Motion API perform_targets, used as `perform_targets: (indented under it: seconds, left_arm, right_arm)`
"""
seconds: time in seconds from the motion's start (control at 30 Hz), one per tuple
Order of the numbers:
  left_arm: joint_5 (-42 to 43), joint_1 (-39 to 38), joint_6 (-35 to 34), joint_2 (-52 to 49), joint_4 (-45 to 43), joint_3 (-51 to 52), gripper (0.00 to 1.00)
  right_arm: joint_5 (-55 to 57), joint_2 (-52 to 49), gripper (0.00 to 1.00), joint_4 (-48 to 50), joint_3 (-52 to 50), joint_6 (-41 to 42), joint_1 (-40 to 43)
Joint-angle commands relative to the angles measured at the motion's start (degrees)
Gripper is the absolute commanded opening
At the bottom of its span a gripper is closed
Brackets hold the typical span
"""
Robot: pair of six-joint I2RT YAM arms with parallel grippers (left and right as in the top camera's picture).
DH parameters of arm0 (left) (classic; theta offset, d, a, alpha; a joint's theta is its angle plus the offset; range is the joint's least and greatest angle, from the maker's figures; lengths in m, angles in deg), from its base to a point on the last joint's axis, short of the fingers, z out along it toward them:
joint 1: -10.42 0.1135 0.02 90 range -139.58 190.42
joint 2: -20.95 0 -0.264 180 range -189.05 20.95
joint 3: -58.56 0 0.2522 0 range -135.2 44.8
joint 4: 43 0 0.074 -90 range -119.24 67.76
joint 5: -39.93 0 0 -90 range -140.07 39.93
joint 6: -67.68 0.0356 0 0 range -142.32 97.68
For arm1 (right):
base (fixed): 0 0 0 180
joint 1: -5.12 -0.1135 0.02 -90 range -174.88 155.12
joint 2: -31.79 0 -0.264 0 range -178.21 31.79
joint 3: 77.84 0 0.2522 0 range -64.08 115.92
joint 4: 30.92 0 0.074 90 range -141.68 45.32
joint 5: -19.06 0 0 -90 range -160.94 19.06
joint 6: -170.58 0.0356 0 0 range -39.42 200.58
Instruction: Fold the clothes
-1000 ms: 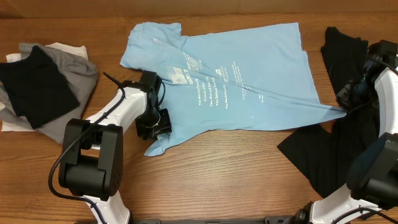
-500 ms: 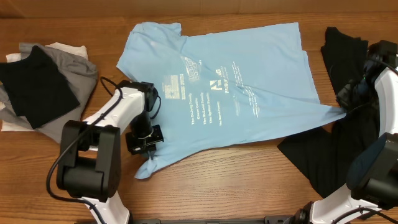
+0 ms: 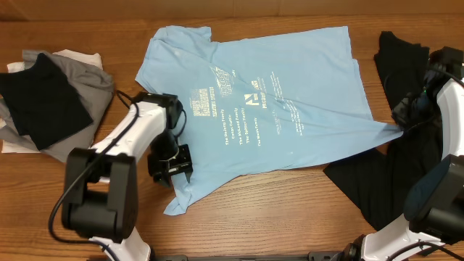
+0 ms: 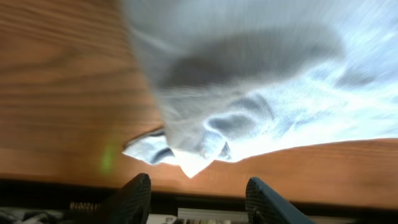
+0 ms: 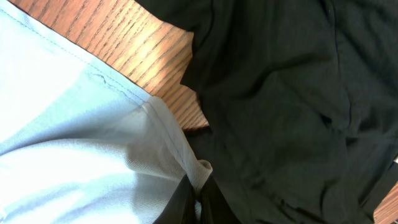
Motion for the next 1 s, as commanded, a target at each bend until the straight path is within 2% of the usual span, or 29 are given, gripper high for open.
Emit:
perform_targets:
  seconds: [0.0,0.17,0.4,0.47,0.63,0.73,0.77,0.8,0.87,0.97]
  left_arm:
    - [-3.8,5.9,-2.9,6.9,-4.4,-1.2,0.54]
    - [-4.0,12.2,-4.4,6.3,-13.6,-1.0,0.50]
    - [-0.7,11.8,-3.0,-1.1,-19.8,-1.0,0.49]
    - [-0.4,11.8,-3.0,-2.9,-20.6,-1.0,0.46]
    - [6.5,11.6,0.0,-5.9,-24.6,-1.0,0.35]
    - [6.7,10.6,0.3,-6.4,-26.0,-0.9,0.32]
    - [6.6,10.0,0.4,-6.8,-26.4,-0.9,0.31]
    - [6.3,9.4,0.4,-7.2,-26.4,-0.9,0.24]
    - [6.3,9.1,0.3,-7.5,-25.9,-0.9,0.04]
    - [2.1,9.7,-3.3,-7.4,-21.1,-1.6,0.04]
  right_arm:
    - [0.3,0.2,0.04,0.4,0.0,-0.1,0.0]
    - [0.3,0.2,0.04,0.6,0.0,-0.1,0.0]
    - [-0.6,0.2,0.04,0.6,0.0,-0.4,0.0]
    - [-0.6,0.2,0.04,0.6,0.0,-0.4,0.0]
    - [-0.6,0.2,0.04,0.6,0.0,-0.4,0.0]
    - [-0.6,0.2,0.04,0.5,0.0,-0.4,0.0]
    - [-0.6,0.2,0.04,0.5,0.0,-0.4,0.0]
    - [-0.6,0.2,0.04,0.5,0.0,-0.4,0.0]
    - [-0.6,0.2,0.04,0.3,0.0,-0.4,0.0]
    - [-0.6,0.2,0.04,0.3,0.0,-0.4,0.0]
